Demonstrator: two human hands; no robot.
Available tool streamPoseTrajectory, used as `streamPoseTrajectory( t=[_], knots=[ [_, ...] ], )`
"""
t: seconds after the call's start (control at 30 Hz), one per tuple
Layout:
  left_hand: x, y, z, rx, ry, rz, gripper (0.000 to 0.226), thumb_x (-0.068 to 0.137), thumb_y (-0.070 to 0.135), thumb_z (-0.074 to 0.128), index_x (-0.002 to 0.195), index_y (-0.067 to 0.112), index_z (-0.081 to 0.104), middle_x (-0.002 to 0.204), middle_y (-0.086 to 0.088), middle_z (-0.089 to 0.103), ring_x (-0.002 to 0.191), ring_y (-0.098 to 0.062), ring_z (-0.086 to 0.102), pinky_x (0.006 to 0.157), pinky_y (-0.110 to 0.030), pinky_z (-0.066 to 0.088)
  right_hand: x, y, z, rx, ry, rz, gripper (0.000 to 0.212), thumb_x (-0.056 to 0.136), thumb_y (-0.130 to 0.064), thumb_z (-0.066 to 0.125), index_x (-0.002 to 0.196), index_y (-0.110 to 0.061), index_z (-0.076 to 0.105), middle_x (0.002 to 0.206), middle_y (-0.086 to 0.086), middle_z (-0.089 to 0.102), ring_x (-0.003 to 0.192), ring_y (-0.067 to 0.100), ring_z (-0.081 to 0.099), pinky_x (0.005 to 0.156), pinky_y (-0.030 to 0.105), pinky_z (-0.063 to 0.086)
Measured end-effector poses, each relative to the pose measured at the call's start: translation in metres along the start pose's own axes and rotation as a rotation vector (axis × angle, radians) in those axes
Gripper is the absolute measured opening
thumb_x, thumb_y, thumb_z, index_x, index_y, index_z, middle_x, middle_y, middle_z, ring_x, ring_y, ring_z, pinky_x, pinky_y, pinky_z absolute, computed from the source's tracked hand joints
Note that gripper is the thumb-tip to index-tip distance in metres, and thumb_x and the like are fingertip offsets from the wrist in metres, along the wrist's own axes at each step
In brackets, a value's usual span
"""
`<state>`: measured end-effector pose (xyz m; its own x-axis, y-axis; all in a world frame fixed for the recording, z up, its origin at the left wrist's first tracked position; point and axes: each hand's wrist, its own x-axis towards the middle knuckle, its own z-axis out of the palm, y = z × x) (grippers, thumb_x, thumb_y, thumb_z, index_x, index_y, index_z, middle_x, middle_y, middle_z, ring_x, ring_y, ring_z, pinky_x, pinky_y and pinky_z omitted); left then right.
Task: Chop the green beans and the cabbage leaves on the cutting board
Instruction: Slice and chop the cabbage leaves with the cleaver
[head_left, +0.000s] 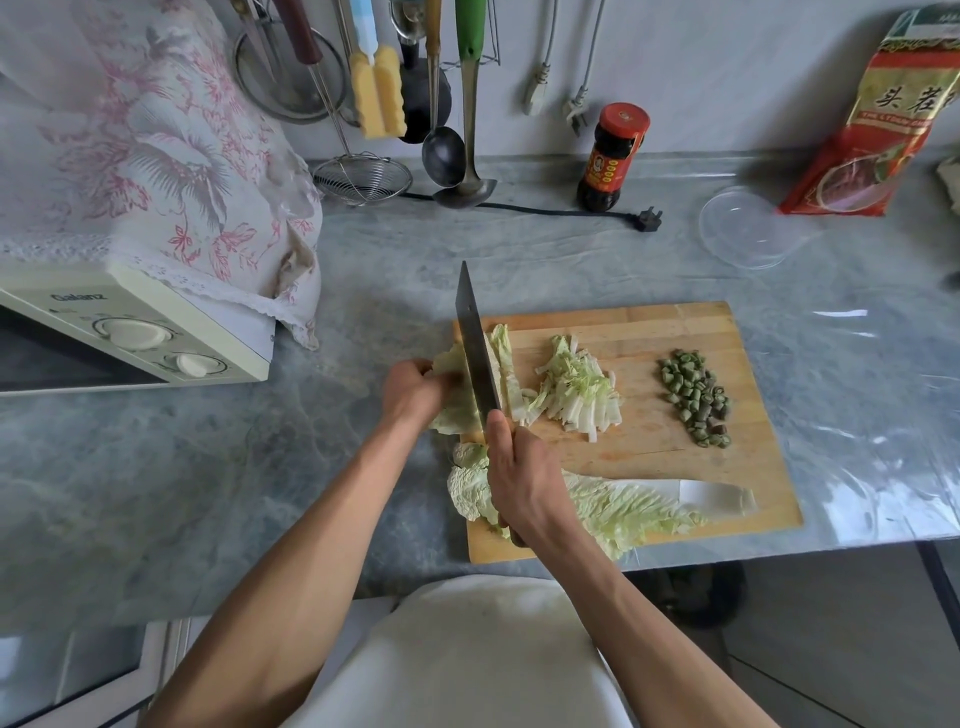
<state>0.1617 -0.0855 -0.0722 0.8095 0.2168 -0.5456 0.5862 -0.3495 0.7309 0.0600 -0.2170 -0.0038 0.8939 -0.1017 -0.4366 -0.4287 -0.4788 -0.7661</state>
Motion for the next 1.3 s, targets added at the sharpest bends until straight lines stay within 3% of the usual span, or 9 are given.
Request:
streamPoseTrajectory(
  t=[0.1, 0.2, 0.43, 0.57, 0.73, 0.8, 0.93, 1.07, 1.3],
  knots=[
    [0.001, -0.001, 0.000, 0.001, 0.005, -0.004, 0.019, 0.080, 0.027, 0.076, 0.095, 0.014, 0.075, 0.082, -0.001, 0.072, 0.076, -0.012, 0.067, 0.056, -0.022, 0.045, 0.001, -0.001, 0.008, 0.045, 0.065, -0.011, 0.042, 0.106, -0.039, 0.029, 0.081, -0.011, 0.047, 0.067, 0.007, 0.050, 0.062, 0.024, 0.046, 0.055, 0.033, 0.039],
    [0.003, 0.000, 0.001, 0.015, -0.005, -0.014, 0.019, 0.081, 0.027, 0.075, 0.096, 0.014, 0.075, 0.084, -0.002, 0.072, 0.077, -0.012, 0.067, 0.057, -0.023, 0.046, 0.004, 0.003, 0.015, 0.143, 0.052, 0.020, 0.033, 0.108, -0.022, 0.026, 0.088, -0.006, 0.047, 0.060, 0.009, 0.048, 0.048, 0.018, 0.029, 0.042, 0.026, 0.017],
    [0.007, -0.001, 0.000, 0.042, -0.016, -0.012, 0.020, 0.079, 0.025, 0.079, 0.094, 0.012, 0.074, 0.085, -0.004, 0.073, 0.077, -0.014, 0.068, 0.059, -0.024, 0.047, 0.014, -0.003, 0.023, -0.030, 0.055, 0.020, 0.045, 0.104, -0.046, 0.033, 0.082, -0.011, 0.050, 0.070, 0.001, 0.048, 0.066, 0.023, 0.047, 0.064, 0.031, 0.036],
    [0.006, 0.001, 0.001, 0.072, -0.023, -0.005, 0.015, 0.080, 0.023, 0.075, 0.092, 0.014, 0.075, 0.082, -0.002, 0.071, 0.081, -0.017, 0.067, 0.063, -0.025, 0.048, 0.010, 0.002, 0.017, 0.005, 0.021, 0.051, 0.047, 0.104, -0.046, 0.032, 0.073, -0.014, 0.047, 0.072, 0.005, 0.051, 0.072, 0.023, 0.049, 0.068, 0.031, 0.038],
    [0.008, 0.003, -0.002, 0.092, -0.057, 0.009, 0.015, 0.081, 0.021, 0.075, 0.090, 0.009, 0.075, 0.084, -0.008, 0.074, 0.076, -0.016, 0.067, 0.064, -0.028, 0.050, 0.019, -0.003, 0.014, -0.019, 0.020, 0.058, 0.048, 0.104, -0.048, 0.028, 0.086, -0.009, 0.050, 0.082, 0.011, 0.054, 0.076, 0.022, 0.049, 0.070, 0.029, 0.037],
    [0.008, 0.002, -0.002, 0.102, -0.061, 0.013, 0.016, 0.080, 0.022, 0.076, 0.089, 0.009, 0.074, 0.086, -0.009, 0.074, 0.077, -0.018, 0.068, 0.068, -0.033, 0.053, 0.022, -0.003, 0.009, -0.031, 0.006, 0.044, 0.048, 0.104, -0.047, 0.027, 0.089, -0.008, 0.049, 0.078, 0.009, 0.053, 0.069, 0.022, 0.049, 0.068, 0.028, 0.038],
    [0.007, 0.001, -0.003, 0.111, -0.066, 0.010, 0.013, 0.080, 0.022, 0.076, 0.087, 0.011, 0.074, 0.080, -0.004, 0.072, 0.073, -0.014, 0.066, 0.059, -0.025, 0.047, 0.019, 0.002, 0.008, -0.142, -0.006, -0.063, 0.046, 0.108, -0.039, 0.026, 0.072, -0.015, 0.043, 0.059, -0.001, 0.045, 0.046, 0.011, 0.041, 0.039, 0.016, 0.029],
    [0.007, 0.003, -0.002, 0.159, -0.077, 0.014, 0.017, 0.079, 0.021, 0.074, 0.085, 0.006, 0.074, 0.085, -0.012, 0.074, 0.070, -0.015, 0.062, 0.060, -0.028, 0.043, 0.038, -0.011, 0.002, -0.106, -0.011, 0.024, 0.054, 0.107, -0.046, 0.025, 0.068, -0.016, 0.046, 0.065, 0.006, 0.054, 0.059, 0.026, 0.058, 0.053, 0.033, 0.047],
    [0.002, -0.002, -0.008, 0.015, -0.072, 0.043, 0.009, 0.080, 0.019, 0.075, 0.087, 0.013, 0.074, 0.081, -0.007, 0.069, 0.071, -0.018, 0.059, 0.063, -0.029, 0.043, 0.035, -0.004, -0.011, 0.046, 0.011, -0.068, 0.064, 0.105, -0.054, 0.023, 0.058, -0.014, 0.039, 0.048, -0.002, 0.042, 0.043, 0.019, 0.043, 0.048, 0.032, 0.042]
  ],
)
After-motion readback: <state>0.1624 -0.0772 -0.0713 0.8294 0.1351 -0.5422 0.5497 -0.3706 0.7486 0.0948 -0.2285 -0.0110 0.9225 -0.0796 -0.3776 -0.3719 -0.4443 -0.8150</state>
